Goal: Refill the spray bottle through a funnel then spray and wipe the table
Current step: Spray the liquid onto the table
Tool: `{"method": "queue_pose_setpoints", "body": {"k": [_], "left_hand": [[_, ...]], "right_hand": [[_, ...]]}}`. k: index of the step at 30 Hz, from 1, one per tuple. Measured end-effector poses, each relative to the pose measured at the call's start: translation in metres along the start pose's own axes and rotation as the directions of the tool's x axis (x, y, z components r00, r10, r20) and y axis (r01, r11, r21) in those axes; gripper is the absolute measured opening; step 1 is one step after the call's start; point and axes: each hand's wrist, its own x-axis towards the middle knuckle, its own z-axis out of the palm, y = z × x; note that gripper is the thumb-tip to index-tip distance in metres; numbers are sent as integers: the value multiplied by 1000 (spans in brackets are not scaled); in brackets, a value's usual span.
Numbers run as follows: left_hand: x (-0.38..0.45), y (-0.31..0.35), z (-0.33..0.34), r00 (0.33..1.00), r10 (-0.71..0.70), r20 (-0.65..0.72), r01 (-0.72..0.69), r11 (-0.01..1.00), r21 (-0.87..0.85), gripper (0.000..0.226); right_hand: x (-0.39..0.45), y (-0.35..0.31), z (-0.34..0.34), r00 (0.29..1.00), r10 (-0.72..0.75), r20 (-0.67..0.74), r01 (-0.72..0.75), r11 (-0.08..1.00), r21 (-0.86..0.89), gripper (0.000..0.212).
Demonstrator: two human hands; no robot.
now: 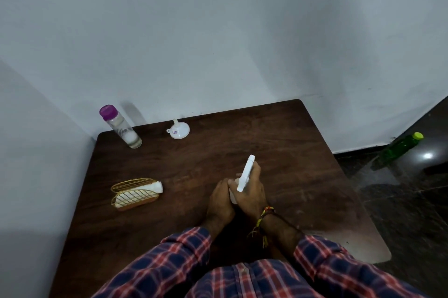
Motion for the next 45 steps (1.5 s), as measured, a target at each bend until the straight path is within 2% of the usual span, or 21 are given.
{"method": "queue_pose_setpoints", "body": {"k": [2, 4, 6, 10, 13, 17, 19, 21, 24, 28, 31, 33, 36, 37, 39, 42, 45], "left_hand": [[-3, -10, -4, 996, 9, 87, -5, 999, -46, 56], [-5, -24, -5, 988, -7, 156, 8, 1000, -8, 83], [-11, -31, -8, 988, -44, 150, 29, 994, 104, 86], [-20, -45, -19, 985, -129, 110, 104, 972, 210, 72], [-27, -57, -31, 991, -119, 60, 103, 969, 224, 67], [-38, -70, -42, 990, -141, -15, 141, 975, 173, 63], [-40, -70, -43, 987, -159, -21, 160, 976, 151, 64], [-40, -69, -43, 987, -157, -16, 158, 978, 138, 67], [-39, -65, -45, 990, -129, -51, 134, 984, 120, 68], [-35, -51, -51, 994, -104, -15, 105, 985, 137, 69], [-29, -46, -58, 998, -40, -43, 45, 992, 117, 68], [-27, -47, -60, 996, -47, -70, 54, 994, 99, 66], [-28, -60, -63, 991, -123, -56, 129, 983, 127, 69], [-30, -71, -65, 987, -152, -54, 159, 975, 155, 71], [-37, -96, -69, 976, -217, -37, 219, 946, 239, 78], [-46, -128, -78, 922, -382, 63, 327, 855, 403, 95], [-47, -140, -81, 888, -425, 175, 297, 821, 488, 109]], "right_hand": [[4, -2, 1, 998, -25, -56, 24, 1000, -11, 68], [6, -4, 0, 986, -75, -147, 72, 997, -26, 48], [8, 0, -3, 971, -139, -195, 136, 990, -29, 31], [1, -2, -12, 955, -279, -100, 285, 957, 56, 5], [-8, -19, -32, 958, -283, -51, 287, 935, 209, 9], [-6, -30, -44, 954, -176, -242, 259, 889, 377, 24], [-10, -35, -41, 961, -228, -159, 272, 889, 367, 20], [-12, -48, -42, 956, -276, -99, 292, 875, 385, 26], [-5, -67, -40, 941, -298, -163, 340, 821, 460, 32], [-23, -59, -14, 965, -260, -40, 256, 896, 363, 42], [-21, -65, -11, 960, -266, -86, 279, 888, 366, 32], [-17, -67, -10, 959, -278, -58, 281, 904, 321, 29], [-19, -62, -6, 962, -270, 45, 253, 939, 234, 21], [-19, -63, -8, 963, -266, 35, 250, 937, 243, 16], [-19, -64, -15, 973, -231, 7, 220, 937, 270, 20], [-15, -54, -15, 980, -155, 122, 132, 974, 184, 20], [-16, -38, -2, 974, -74, 215, 68, 997, 36, 23]]}}
